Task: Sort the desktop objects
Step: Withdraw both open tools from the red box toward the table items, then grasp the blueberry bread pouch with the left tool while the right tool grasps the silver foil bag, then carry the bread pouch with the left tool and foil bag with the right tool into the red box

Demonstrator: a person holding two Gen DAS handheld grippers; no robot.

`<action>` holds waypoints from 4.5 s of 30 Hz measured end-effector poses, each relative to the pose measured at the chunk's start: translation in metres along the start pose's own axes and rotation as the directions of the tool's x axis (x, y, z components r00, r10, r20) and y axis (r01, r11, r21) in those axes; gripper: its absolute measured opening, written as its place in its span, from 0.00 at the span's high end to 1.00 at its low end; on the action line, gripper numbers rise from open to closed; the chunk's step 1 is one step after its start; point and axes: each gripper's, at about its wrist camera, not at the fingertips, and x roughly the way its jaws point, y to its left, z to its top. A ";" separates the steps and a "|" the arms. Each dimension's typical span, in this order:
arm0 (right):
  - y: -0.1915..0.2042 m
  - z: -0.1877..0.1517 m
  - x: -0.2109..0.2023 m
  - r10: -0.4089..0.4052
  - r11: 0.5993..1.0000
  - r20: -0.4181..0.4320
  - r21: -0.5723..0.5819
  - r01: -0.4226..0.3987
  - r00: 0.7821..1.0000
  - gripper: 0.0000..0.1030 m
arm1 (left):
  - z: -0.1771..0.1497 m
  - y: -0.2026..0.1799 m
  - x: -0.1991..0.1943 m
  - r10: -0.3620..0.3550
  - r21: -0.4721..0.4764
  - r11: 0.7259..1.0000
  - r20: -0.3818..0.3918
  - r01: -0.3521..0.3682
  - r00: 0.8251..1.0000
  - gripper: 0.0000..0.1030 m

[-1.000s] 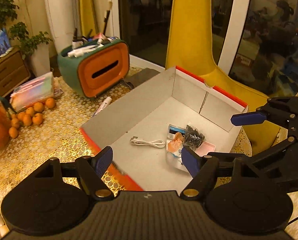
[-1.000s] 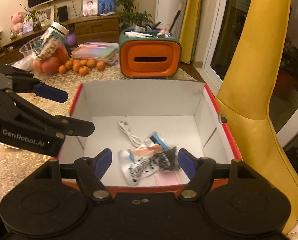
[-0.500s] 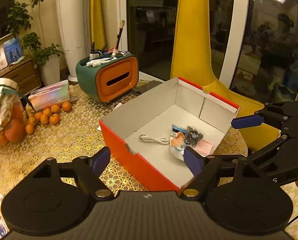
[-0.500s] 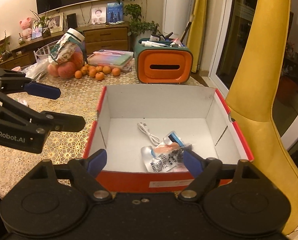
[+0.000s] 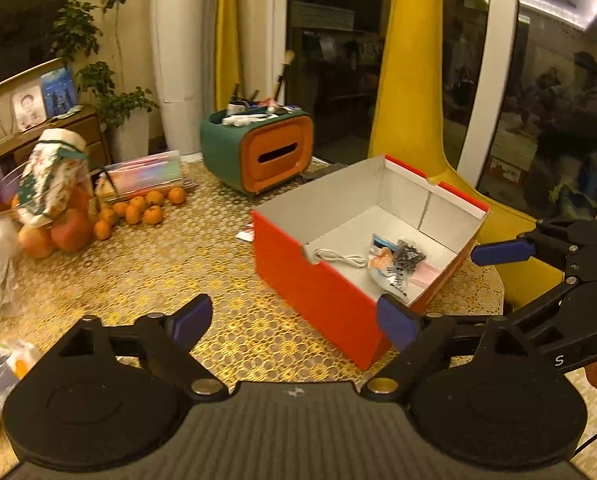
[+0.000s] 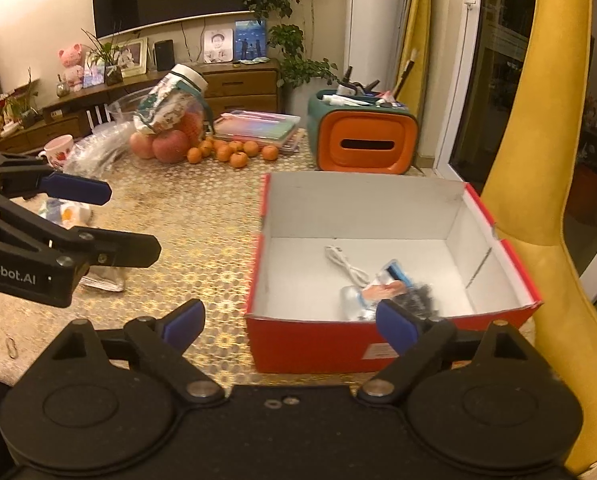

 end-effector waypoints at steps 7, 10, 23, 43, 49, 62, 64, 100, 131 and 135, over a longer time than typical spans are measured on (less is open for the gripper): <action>0.031 0.000 0.004 0.016 1.000 0.013 -0.016 -0.016 1.000 0.10 | -0.024 0.032 -0.019 0.020 -0.064 0.998 0.019 -0.019 1.000 0.00; 0.046 0.000 0.007 0.014 1.000 0.017 -0.023 -0.013 1.000 0.10 | -0.038 0.047 -0.026 0.043 -0.090 0.995 0.028 -0.041 0.999 0.00; 0.098 0.008 0.035 0.035 0.998 0.041 -0.053 -0.033 0.999 0.05 | -0.093 0.116 -0.042 0.157 -0.193 0.970 0.033 -0.148 0.987 0.00; 0.160 0.022 0.104 0.075 0.995 0.015 -0.060 -0.074 0.997 0.01 | -0.144 0.193 -0.008 0.269 -0.285 0.920 -0.037 -0.268 0.962 0.00; 0.176 0.026 0.127 0.093 0.993 -0.010 -0.072 -0.094 0.996 0.01 | -0.150 0.220 -0.001 0.316 -0.325 0.892 -0.046 -0.313 0.948 0.00; 0.205 0.029 0.163 0.131 0.986 -0.053 -0.095 -0.135 0.990 0.01 | -0.156 0.255 0.017 0.373 -0.344 0.858 -0.091 -0.380 0.923 0.00; 0.208 0.030 0.168 0.132 0.986 -0.061 -0.097 -0.137 0.989 0.01 | -0.158 0.258 0.020 0.371 -0.351 0.855 -0.098 -0.381 0.923 0.00; 0.229 0.027 0.209 0.169 0.977 -0.120 -0.109 -0.182 0.978 0.46 | -0.162 0.242 0.040 0.407 -0.265 0.871 -0.081 -0.413 0.910 0.42; 0.183 0.006 0.109 0.150 0.987 -0.048 -0.059 -0.153 0.988 0.57 | -0.140 0.148 -0.021 0.310 -0.256 0.916 -0.031 -0.307 0.950 0.46; 0.172 0.001 0.090 0.140 0.989 -0.038 -0.049 -0.141 0.989 0.57 | -0.132 0.125 -0.028 0.288 -0.228 0.932 -0.012 -0.283 0.958 0.46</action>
